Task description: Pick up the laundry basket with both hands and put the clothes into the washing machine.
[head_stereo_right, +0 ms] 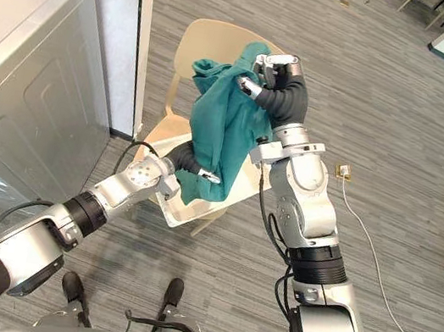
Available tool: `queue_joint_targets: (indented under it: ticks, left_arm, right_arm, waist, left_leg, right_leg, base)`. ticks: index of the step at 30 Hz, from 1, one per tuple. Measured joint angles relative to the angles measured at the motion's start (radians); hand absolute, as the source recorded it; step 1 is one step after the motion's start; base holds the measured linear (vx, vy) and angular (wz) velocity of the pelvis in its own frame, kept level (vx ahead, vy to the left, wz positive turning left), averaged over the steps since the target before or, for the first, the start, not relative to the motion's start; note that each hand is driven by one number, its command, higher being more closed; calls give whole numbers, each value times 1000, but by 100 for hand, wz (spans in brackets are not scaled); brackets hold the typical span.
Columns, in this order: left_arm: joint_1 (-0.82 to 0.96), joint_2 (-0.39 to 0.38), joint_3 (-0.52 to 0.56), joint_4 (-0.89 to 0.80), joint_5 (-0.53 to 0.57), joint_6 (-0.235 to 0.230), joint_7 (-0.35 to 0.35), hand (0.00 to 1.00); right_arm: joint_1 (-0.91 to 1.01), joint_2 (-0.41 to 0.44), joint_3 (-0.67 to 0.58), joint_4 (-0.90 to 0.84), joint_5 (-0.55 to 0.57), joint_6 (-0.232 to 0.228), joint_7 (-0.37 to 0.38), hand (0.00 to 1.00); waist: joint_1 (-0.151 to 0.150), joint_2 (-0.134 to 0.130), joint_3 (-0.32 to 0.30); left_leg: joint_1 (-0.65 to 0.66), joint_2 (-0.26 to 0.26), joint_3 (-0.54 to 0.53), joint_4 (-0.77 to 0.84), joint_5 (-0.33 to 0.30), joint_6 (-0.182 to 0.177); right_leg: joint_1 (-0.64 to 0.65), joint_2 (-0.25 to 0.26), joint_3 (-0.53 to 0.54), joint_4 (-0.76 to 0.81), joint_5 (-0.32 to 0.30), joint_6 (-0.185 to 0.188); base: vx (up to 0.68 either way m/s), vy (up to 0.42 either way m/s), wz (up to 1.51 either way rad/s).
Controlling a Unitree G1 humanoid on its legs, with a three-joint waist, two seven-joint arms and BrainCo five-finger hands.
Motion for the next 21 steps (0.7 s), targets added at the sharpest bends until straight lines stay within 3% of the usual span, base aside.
queue_joint_targets:
  ticks: [8, 9, 17, 18, 21]
  left_arm:
    - [-12, -22, -36, 0, -81, -1, 21, 0]
    - [-14, -25, -36, 0, -81, -1, 35, 100]
    - [-17, -25, 0, -1, -60, -37, 107, 100]
    - [-15, -25, 22, -2, -59, -41, 117, 100]
    - [11, -23, 80, -11, -57, -51, 145, 100]
  right_arm:
    - [12, 38, 13, -1, 63, 0, 17, 100]
    - [24, 56, 14, -2, 80, 0, 17, 100]
    - [142, 82, 15, -107, 114, -11, 18, 100]
    - [167, 82, 15, -116, 114, -23, 18, 0]
    - [252, 82, -2, -117, 113, -26, 17, 0]
  waist:
    - [-5, 2, -27]
    - [-6, 3, -27]
    - [-3, 19, -47]
    - [-5, 20, -51]
    - [-11, 22, -68]
  left_leg:
    - [19, -2, 0, 0, 0, -1]
    - [28, -2, 0, -1, -1, -2]
    - [45, -6, 11, -2, -14, -19]
    - [46, -6, 13, -2, -14, -19]
    - [55, -7, 13, -1, -12, -16]
  right_leg:
    - [21, 0, 1, -12, 1, 1]
    - [32, 0, 1, -15, 1, 1]
    - [36, -2, 19, -22, -3, -4]
    - [36, -2, 21, -24, -1, -4]
    - [49, 0, 22, -36, 4, 0]
  base:
    - [44, -9, 0]
    - [42, -16, 0]
    - [35, -14, -5]
    - [50, -22, -6]
    - [64, -24, -4]
